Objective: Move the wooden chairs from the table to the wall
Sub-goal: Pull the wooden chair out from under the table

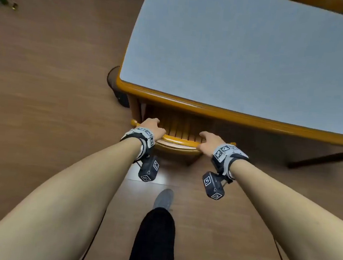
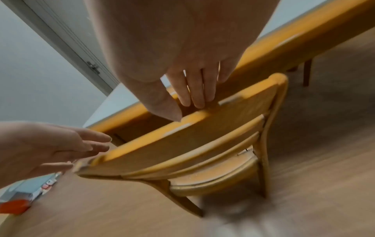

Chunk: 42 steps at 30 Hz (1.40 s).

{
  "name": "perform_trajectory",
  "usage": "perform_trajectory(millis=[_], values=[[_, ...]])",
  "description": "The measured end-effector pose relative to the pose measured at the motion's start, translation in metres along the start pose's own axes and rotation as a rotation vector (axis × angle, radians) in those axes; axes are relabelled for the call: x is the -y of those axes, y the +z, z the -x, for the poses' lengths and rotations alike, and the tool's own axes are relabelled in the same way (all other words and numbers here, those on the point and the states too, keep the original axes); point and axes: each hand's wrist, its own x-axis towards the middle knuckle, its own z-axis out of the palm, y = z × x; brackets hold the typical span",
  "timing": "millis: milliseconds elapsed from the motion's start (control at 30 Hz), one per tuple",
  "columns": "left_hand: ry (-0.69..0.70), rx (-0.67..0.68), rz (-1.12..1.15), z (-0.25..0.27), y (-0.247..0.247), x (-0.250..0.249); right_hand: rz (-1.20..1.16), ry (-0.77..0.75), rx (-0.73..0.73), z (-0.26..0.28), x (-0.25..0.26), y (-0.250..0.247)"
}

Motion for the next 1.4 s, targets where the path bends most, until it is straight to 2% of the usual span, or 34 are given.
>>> perform_trajectory(millis=[133,267,367,733,1067,1167,1400], values=[[-0.017,0.055,-0.168,-0.023,0.012,0.002,0.156,0.038,0.095,-0.026,-0.009,0.011],[0.024,0.135,-0.232,-0.035,0.017,0.004,0.305,0.0,0.111,-0.044,-0.011,0.014],[0.015,0.203,-0.289,-0.041,0.018,0.015,0.329,-0.001,0.121,-0.054,-0.014,0.018],[0.164,0.093,-0.4,-0.027,0.033,0.025,0.328,-0.074,0.021,-0.041,-0.024,0.034],[0.232,-0.003,-0.432,0.037,0.088,0.07,0.39,-0.166,-0.04,0.013,-0.054,0.101],[0.252,0.01,-0.45,0.063,0.113,0.09,0.382,-0.194,-0.004,0.035,-0.067,0.13],[0.255,-0.003,-0.449,0.134,0.18,0.127,0.415,-0.19,-0.022,0.098,-0.102,0.199]])
